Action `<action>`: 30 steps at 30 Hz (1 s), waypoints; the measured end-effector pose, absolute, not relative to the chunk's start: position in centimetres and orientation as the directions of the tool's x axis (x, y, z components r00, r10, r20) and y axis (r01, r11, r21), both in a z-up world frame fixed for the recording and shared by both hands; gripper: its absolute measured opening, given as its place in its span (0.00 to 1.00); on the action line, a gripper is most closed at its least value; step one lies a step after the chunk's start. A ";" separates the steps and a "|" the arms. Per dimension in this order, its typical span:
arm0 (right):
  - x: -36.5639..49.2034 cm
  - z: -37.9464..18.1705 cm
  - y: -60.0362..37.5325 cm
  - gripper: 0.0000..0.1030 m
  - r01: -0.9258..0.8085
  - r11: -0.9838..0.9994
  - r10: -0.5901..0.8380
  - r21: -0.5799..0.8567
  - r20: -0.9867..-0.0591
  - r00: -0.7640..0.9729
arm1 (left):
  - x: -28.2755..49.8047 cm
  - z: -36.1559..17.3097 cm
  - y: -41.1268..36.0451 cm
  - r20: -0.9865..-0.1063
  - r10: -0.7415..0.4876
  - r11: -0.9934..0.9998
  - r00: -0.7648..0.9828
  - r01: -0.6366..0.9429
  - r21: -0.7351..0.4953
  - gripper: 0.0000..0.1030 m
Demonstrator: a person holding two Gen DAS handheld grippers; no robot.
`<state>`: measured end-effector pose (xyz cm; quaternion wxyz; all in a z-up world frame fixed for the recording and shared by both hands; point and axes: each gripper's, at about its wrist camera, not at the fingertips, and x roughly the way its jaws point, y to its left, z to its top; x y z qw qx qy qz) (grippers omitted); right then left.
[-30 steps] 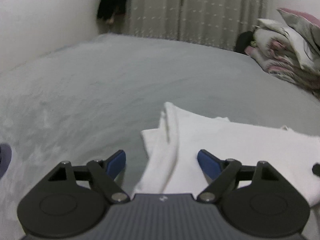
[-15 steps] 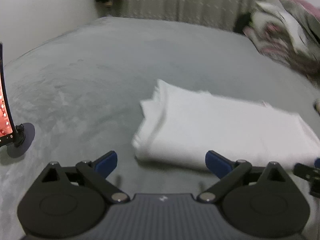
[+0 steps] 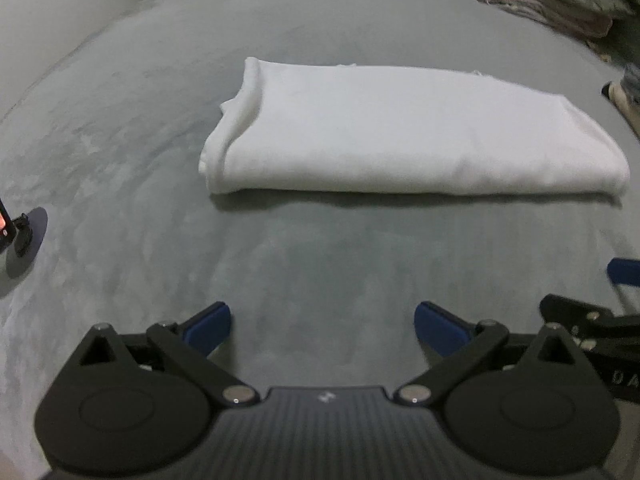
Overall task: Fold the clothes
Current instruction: 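Lift both open grippers away from the folded shirt bundle, then grasp the end of the folded shirt bundle with both grippers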
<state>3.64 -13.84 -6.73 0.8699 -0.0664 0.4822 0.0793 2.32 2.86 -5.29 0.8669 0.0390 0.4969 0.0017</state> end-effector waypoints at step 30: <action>4.7 -7.1 -14.6 0.86 -0.214 0.976 0.072 -0.047 -0.854 0.515 | 3.4 -5.3 3.3 -0.864 0.025 0.998 0.503 0.043 0.054 1.00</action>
